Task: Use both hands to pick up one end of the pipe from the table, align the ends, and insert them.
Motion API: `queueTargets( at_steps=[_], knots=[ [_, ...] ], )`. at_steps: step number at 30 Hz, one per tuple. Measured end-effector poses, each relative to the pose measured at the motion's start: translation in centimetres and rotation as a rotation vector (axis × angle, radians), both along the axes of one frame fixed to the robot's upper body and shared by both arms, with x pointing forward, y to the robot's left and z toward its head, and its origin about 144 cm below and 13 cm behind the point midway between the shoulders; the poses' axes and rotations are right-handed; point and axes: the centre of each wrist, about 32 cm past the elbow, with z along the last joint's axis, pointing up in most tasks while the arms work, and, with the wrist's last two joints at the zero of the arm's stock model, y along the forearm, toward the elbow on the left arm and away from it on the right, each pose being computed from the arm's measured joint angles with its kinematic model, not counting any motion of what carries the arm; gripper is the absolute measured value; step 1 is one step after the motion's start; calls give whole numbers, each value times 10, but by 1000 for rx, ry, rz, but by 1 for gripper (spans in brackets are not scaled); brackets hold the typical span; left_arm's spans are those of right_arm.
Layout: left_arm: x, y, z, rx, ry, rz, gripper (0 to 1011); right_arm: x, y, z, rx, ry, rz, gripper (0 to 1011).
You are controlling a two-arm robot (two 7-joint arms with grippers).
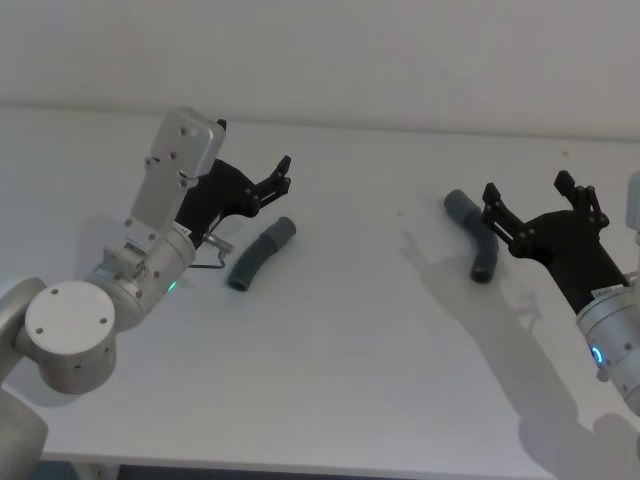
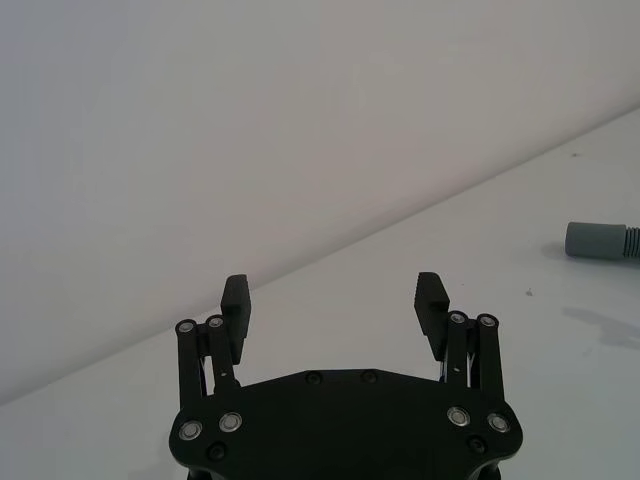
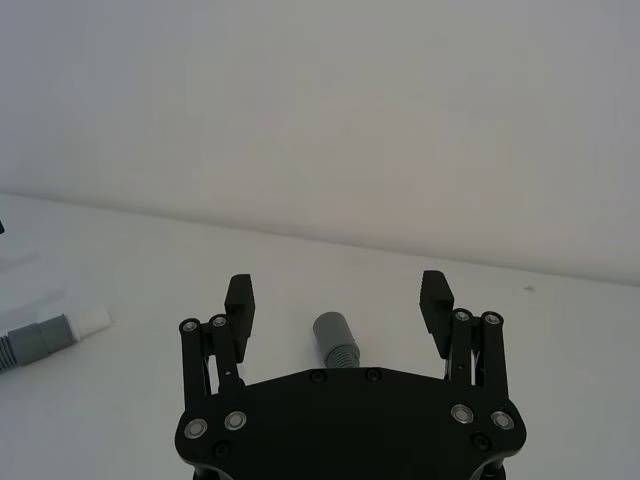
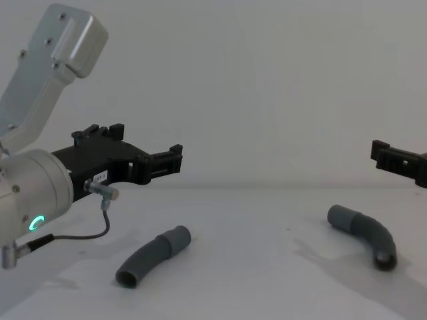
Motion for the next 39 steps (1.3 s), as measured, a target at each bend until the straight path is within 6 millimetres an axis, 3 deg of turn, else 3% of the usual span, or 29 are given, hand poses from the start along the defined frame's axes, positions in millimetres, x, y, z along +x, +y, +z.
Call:
queueTargets(
  at_steps=[39],
  knots=[
    [0, 0, 1, -2, -2, 0, 1001, 0, 0, 0, 1, 1, 0, 1004]
  ],
)
